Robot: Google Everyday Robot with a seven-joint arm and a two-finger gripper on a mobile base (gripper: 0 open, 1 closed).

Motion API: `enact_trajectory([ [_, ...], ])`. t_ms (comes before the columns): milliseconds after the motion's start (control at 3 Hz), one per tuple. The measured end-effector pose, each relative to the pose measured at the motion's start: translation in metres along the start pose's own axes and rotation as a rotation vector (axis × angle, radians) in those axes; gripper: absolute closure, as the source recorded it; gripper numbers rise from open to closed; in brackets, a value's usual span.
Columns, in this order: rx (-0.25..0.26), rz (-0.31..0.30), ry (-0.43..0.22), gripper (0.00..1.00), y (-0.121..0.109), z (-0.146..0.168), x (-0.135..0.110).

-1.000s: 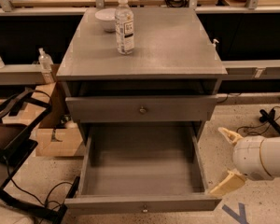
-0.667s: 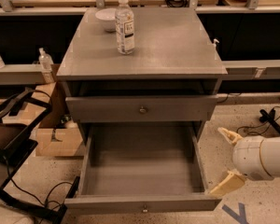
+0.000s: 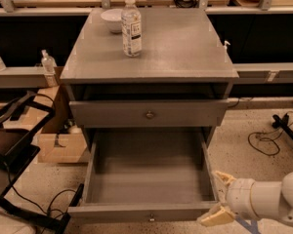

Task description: Close middle drawer

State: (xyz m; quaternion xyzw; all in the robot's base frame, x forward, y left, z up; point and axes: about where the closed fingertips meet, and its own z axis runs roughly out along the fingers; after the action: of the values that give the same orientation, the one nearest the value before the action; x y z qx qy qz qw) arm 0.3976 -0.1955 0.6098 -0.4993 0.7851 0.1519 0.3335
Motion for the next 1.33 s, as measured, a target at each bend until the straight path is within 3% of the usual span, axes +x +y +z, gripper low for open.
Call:
enact_trajectory([
  [333,-0.027,0.097,-0.029,0.41,0.026,0.048,0.051],
  [1000,-0.074,0.263,-0.060,0.87,0.092,0.112,0.135],
  [1333,-0.085,0.300,-0.092,1.00,0.095,0.149,0.157],
])
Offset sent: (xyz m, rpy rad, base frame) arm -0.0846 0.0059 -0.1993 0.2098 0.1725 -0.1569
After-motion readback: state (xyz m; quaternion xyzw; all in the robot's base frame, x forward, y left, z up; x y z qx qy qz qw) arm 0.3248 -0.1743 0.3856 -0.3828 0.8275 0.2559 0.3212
